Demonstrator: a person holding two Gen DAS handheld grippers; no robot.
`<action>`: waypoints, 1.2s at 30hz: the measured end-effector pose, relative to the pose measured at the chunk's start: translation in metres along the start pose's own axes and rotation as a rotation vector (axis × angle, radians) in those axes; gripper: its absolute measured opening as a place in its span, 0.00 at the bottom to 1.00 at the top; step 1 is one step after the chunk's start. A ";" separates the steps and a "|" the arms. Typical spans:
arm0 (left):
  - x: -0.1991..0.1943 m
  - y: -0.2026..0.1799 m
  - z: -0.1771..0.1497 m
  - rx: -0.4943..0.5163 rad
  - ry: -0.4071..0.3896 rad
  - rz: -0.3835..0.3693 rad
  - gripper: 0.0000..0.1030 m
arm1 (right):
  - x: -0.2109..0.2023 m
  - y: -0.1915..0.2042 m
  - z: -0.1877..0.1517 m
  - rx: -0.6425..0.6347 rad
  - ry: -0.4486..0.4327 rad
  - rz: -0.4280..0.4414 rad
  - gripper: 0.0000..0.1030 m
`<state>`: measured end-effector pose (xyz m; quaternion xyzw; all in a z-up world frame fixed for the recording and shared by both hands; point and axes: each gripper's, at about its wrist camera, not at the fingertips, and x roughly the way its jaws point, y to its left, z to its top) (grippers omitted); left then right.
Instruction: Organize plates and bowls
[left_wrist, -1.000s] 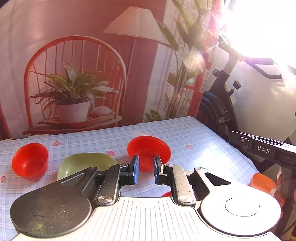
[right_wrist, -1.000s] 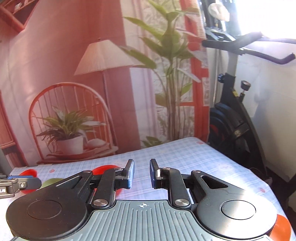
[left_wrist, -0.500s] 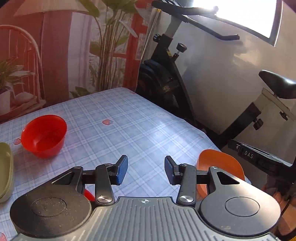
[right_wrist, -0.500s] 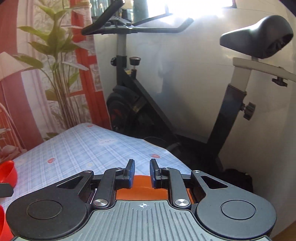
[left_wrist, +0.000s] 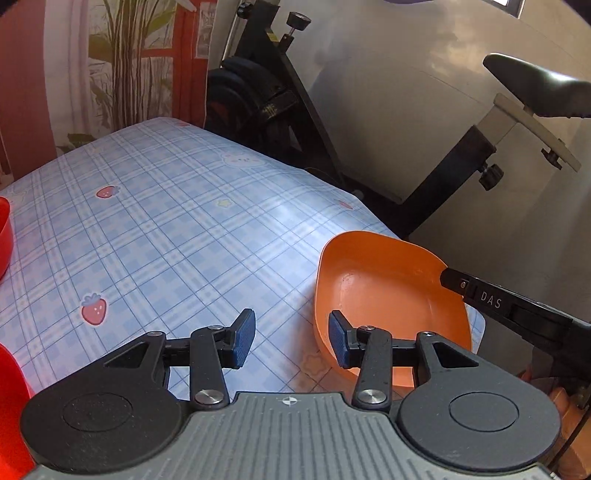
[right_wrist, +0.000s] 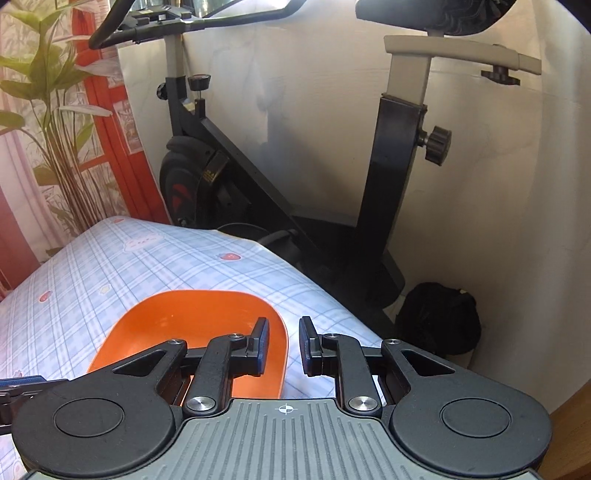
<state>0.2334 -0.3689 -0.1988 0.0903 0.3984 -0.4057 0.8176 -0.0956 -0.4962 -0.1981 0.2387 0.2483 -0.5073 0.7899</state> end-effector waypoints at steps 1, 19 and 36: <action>0.003 0.000 -0.001 0.003 0.006 0.004 0.44 | 0.001 -0.001 -0.001 0.004 0.005 0.003 0.16; 0.011 -0.009 -0.012 -0.003 0.033 -0.039 0.13 | -0.009 0.011 -0.015 0.005 0.085 0.072 0.08; -0.117 0.060 -0.017 -0.111 -0.104 0.069 0.14 | -0.064 0.120 0.008 -0.114 0.055 0.316 0.07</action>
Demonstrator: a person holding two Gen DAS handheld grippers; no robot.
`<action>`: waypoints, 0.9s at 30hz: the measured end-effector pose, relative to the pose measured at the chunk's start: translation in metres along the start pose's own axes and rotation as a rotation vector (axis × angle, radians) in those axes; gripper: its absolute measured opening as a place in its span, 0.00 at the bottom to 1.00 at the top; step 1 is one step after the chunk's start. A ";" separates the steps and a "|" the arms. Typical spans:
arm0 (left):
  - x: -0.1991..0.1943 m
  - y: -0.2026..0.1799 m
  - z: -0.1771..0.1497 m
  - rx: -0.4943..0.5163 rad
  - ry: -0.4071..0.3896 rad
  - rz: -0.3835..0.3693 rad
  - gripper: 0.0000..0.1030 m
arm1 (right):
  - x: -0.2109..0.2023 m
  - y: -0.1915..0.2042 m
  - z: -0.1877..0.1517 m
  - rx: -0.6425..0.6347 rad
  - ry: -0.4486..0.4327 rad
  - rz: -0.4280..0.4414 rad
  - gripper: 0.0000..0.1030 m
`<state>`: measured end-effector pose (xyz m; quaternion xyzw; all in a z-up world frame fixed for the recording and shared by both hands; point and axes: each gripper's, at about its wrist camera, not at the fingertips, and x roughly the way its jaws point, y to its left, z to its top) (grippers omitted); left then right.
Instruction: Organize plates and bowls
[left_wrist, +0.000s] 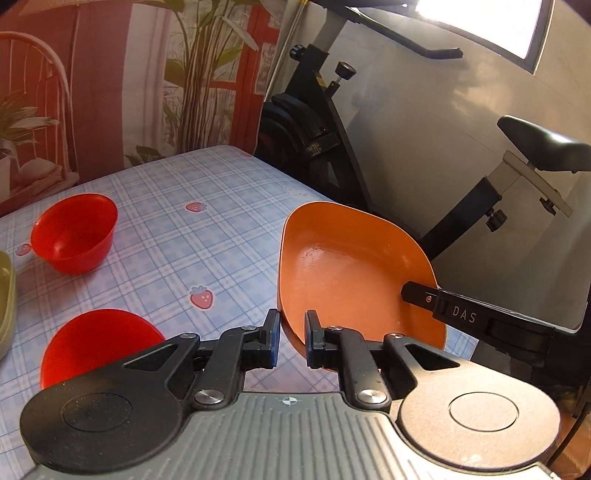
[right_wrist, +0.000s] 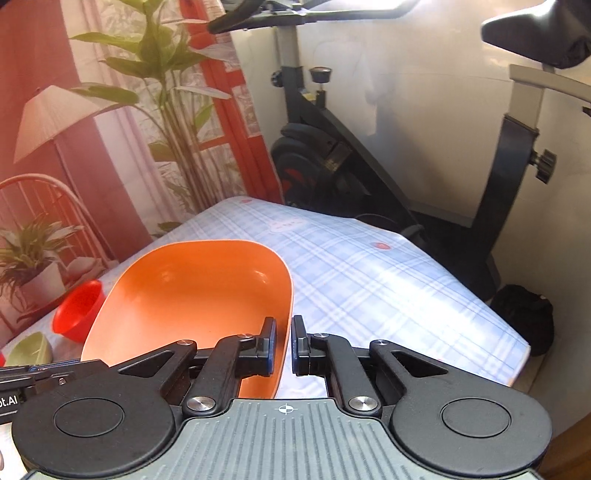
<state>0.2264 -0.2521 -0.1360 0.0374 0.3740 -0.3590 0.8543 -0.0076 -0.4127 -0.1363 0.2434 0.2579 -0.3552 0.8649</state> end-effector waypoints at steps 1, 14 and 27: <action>-0.008 0.007 0.001 -0.007 -0.010 0.014 0.14 | 0.000 0.017 0.002 -0.020 0.004 0.030 0.07; -0.142 0.130 0.017 -0.126 -0.105 0.256 0.14 | 0.012 0.211 0.014 -0.230 0.042 0.332 0.07; -0.175 0.228 0.025 -0.305 -0.147 0.380 0.15 | 0.083 0.345 0.015 -0.479 0.129 0.400 0.07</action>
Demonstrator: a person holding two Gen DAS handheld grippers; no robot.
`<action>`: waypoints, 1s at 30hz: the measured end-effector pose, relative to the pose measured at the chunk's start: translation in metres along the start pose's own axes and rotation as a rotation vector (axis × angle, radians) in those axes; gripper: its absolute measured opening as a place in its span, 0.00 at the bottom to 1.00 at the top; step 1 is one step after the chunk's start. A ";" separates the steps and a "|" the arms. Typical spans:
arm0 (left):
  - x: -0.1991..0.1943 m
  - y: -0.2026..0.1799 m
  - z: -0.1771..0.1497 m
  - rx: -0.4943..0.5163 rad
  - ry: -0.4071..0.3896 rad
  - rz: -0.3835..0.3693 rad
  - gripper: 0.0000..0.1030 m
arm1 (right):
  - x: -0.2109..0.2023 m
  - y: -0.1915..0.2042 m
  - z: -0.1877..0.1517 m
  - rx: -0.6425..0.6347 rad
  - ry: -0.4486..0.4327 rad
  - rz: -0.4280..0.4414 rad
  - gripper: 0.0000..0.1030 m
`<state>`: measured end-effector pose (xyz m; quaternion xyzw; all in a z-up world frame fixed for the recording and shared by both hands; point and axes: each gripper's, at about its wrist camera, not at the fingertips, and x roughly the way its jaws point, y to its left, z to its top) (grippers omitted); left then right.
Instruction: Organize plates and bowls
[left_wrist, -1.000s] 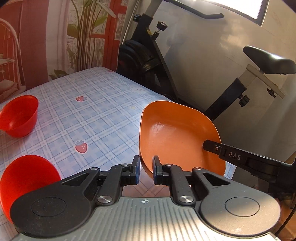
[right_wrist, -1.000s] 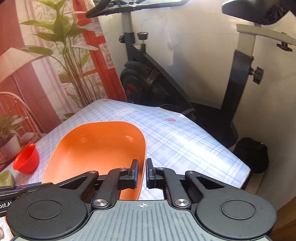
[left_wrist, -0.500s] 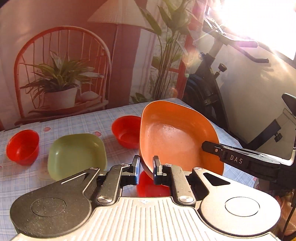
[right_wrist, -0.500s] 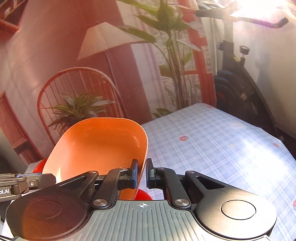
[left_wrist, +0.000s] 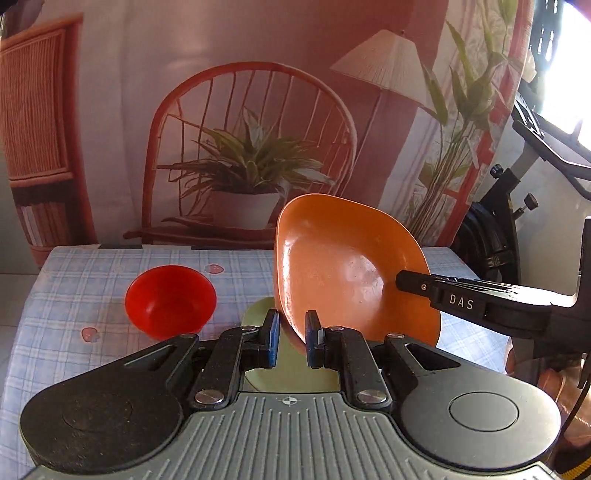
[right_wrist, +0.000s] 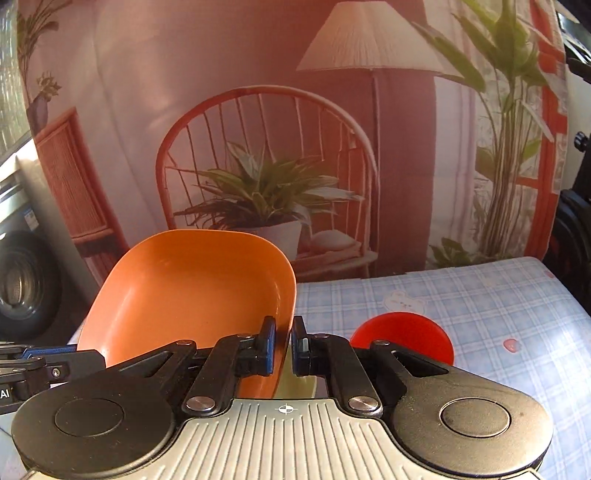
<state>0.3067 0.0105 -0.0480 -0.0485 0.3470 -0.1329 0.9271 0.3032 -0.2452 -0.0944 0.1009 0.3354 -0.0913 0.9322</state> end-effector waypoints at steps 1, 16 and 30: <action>0.009 0.005 -0.003 -0.010 0.008 0.008 0.15 | 0.011 0.002 0.000 -0.011 0.021 -0.003 0.08; 0.076 0.029 -0.027 -0.028 0.119 0.034 0.15 | 0.079 -0.011 -0.028 0.013 0.202 -0.040 0.08; 0.100 0.025 -0.037 0.033 0.153 0.081 0.15 | 0.093 -0.012 -0.040 0.018 0.233 -0.079 0.07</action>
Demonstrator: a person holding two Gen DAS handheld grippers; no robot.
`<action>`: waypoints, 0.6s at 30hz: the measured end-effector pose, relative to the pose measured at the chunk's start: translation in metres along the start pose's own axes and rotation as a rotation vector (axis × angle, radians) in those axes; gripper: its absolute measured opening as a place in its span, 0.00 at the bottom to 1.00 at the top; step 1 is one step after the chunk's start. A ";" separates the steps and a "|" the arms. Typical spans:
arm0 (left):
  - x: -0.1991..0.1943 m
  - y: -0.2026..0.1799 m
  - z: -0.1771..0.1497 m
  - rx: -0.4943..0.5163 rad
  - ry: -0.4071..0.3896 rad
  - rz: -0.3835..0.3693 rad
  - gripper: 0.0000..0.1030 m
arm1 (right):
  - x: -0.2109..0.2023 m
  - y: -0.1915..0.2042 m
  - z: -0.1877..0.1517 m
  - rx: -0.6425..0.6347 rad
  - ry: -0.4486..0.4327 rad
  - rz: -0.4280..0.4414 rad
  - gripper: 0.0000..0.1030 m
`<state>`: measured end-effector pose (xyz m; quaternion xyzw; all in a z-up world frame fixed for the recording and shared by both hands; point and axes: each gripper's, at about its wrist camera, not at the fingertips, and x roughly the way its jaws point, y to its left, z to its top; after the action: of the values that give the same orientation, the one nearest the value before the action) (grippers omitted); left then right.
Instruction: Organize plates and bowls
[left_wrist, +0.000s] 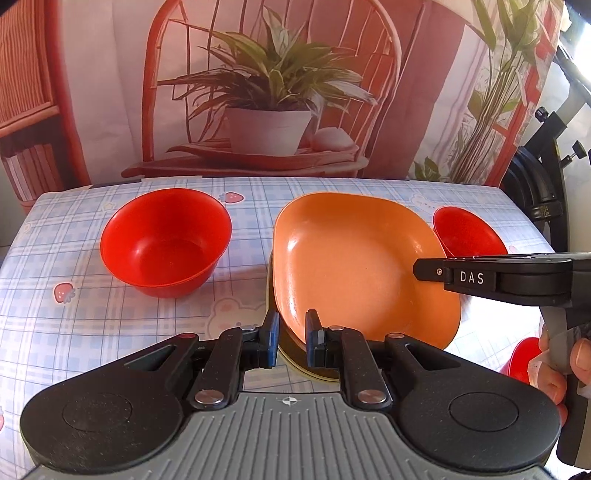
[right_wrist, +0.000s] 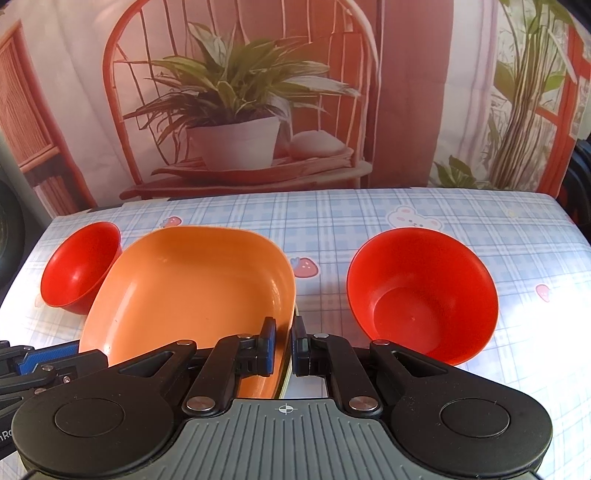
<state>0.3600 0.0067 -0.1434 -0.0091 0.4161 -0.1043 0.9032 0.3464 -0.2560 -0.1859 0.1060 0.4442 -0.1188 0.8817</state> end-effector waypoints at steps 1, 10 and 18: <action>0.001 -0.001 0.000 0.003 0.001 0.004 0.15 | 0.000 0.001 0.000 -0.008 0.000 -0.004 0.07; 0.004 0.002 -0.003 0.016 0.011 0.012 0.15 | 0.000 0.001 -0.005 -0.032 0.014 -0.017 0.08; -0.001 0.006 -0.007 0.005 -0.013 0.005 0.18 | -0.005 0.000 -0.009 -0.035 0.019 -0.023 0.11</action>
<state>0.3546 0.0129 -0.1478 -0.0065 0.4099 -0.1030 0.9063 0.3367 -0.2525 -0.1875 0.0867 0.4558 -0.1200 0.8777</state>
